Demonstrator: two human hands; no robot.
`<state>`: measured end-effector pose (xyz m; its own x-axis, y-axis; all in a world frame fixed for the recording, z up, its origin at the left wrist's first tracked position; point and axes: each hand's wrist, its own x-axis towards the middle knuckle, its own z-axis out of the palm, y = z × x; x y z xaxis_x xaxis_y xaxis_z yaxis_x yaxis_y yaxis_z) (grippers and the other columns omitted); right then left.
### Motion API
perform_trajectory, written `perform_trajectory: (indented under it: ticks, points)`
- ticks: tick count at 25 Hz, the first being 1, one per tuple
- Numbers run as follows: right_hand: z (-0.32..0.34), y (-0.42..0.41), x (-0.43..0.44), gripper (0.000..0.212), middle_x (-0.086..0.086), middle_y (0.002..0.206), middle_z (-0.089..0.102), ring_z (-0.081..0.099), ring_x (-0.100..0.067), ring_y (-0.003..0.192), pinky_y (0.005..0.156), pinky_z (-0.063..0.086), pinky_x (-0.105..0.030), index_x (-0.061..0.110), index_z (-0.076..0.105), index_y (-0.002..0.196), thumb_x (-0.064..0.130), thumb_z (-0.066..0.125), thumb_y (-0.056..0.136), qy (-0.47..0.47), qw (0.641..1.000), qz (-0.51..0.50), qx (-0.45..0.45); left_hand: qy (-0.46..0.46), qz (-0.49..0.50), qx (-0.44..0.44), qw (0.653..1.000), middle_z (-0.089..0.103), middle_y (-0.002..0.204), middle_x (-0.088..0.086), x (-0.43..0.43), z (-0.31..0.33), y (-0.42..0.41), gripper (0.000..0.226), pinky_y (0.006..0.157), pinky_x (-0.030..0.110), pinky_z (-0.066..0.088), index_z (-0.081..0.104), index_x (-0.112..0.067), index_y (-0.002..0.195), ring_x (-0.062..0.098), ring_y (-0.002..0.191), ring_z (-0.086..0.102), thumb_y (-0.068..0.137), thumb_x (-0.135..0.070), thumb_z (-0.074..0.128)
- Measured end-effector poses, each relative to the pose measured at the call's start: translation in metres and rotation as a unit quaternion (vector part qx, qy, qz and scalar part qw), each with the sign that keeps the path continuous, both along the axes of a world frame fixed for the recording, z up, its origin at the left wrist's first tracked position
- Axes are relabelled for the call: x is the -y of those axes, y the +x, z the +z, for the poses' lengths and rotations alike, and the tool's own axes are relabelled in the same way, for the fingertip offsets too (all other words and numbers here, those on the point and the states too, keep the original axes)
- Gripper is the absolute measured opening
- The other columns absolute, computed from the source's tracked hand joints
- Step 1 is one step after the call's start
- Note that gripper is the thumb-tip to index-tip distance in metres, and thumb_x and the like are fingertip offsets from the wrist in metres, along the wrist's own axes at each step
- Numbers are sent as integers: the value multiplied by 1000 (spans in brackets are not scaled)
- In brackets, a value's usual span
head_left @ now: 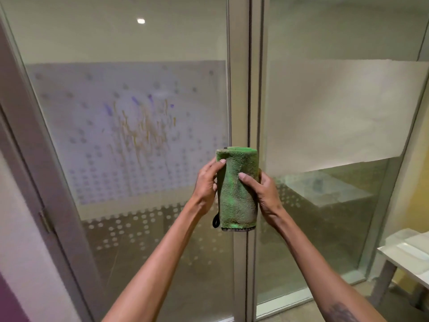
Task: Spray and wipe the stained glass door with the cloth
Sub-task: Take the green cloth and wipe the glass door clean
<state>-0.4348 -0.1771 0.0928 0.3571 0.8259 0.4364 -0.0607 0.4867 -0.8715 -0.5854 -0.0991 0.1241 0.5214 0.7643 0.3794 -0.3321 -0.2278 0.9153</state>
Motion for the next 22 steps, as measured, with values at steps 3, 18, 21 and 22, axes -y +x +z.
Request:
perform_trajectory:
  ticks: [3, 18, 21, 22]
  points:
    - [7, -26, -28, 40, -15, 108, 78, 75, -29, 91, 81, 63, -42, 15, 73, 108, 32, 86, 74, 25, 999, -6, -35, -40, 24, 14, 999, 54, 150, -2, -25, -6, -30, 87, 106, 42, 52, 29, -43, 157, 19, 135, 54, 82, -43, 73]
    - [30, -170, -216, 48, -25, 127, 68, 71, -37, 108, 92, 60, -52, 4, 63, 129, 30, 71, 90, 41, 980, 117, -153, -13, -5, -82, 997, 74, 123, 3, -210, 3, -177, 42, 83, 34, 61, 68, -22, 122, 16, 106, 72, 81, -24, 76]
    - [35, -181, -237, 46, -30, 131, 64, 70, -39, 111, 94, 57, -55, 3, 67, 128, 31, 67, 92, 9, 973, 157, -171, 17, -14, -102, 995, 70, 128, 4, -234, 13, -188, 42, 78, 27, 60, 68, -23, 125, 13, 108, 72, 84, -27, 78]
    - [38, -182, -244, 48, -31, 133, 62, 67, -41, 115, 98, 54, -60, 2, 65, 130, 32, 65, 93, 8, 973, 150, -174, 48, 3, -113, 992, 69, 128, 0, -240, 20, -192, 44, 78, 24, 59, 67, -27, 126, 10, 109, 72, 84, -34, 77]
